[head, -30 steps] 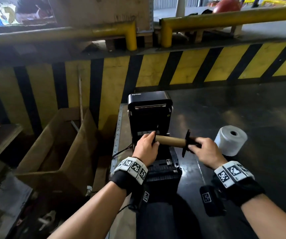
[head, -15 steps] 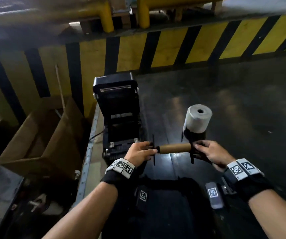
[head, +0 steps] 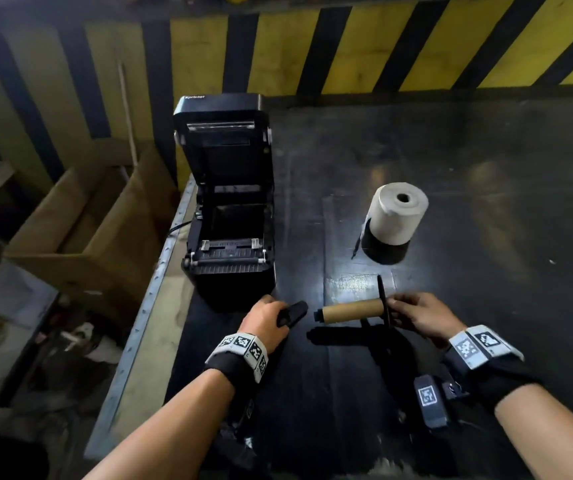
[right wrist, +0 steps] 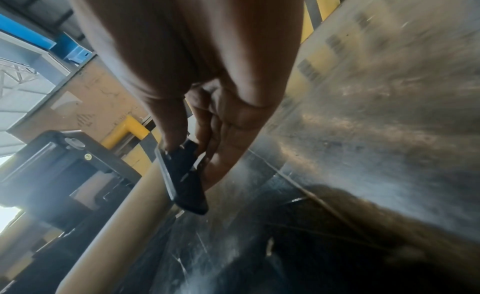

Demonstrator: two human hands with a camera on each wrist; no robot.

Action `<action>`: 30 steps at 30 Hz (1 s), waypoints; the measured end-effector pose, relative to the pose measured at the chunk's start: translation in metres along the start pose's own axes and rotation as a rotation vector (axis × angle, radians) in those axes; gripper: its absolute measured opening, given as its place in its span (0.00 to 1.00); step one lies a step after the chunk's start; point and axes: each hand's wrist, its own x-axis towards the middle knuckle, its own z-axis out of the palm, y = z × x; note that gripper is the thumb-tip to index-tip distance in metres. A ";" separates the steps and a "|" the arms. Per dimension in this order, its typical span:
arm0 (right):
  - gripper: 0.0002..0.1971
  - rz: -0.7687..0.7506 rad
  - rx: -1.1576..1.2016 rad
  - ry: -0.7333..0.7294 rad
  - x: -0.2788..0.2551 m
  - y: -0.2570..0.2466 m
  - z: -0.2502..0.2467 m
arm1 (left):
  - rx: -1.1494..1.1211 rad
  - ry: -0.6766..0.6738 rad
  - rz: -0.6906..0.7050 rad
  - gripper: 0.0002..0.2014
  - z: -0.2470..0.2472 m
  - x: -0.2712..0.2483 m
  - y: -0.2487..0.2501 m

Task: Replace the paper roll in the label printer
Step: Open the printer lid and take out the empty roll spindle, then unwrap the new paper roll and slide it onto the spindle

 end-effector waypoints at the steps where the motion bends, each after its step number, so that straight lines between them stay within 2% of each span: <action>1: 0.13 0.002 0.002 -0.007 0.001 -0.001 0.000 | 0.005 0.005 -0.010 0.24 0.000 0.000 0.000; 5: 0.14 -0.029 0.025 -0.043 0.006 -0.008 0.005 | -0.070 -0.002 0.029 0.37 -0.010 0.002 0.008; 7: 0.13 -0.053 0.027 -0.063 0.006 -0.012 0.008 | -0.173 -0.028 0.086 0.38 -0.017 0.002 0.018; 10: 0.08 -0.077 0.038 -0.079 0.007 -0.014 0.009 | -0.274 -0.058 0.126 0.32 -0.023 0.002 0.033; 14: 0.07 -0.089 0.040 -0.083 0.009 -0.011 0.001 | -0.233 -0.030 0.154 0.19 -0.018 0.002 0.043; 20: 0.09 -0.060 -0.013 0.047 0.009 -0.002 -0.030 | -0.222 -0.031 0.099 0.17 -0.007 0.003 0.036; 24: 0.13 -0.002 -0.338 0.179 0.009 0.007 -0.054 | -0.166 -0.028 0.039 0.18 -0.001 0.002 0.020; 30: 0.13 0.034 -0.507 0.172 0.014 0.013 -0.060 | -0.069 -0.062 -0.006 0.17 0.007 0.001 0.015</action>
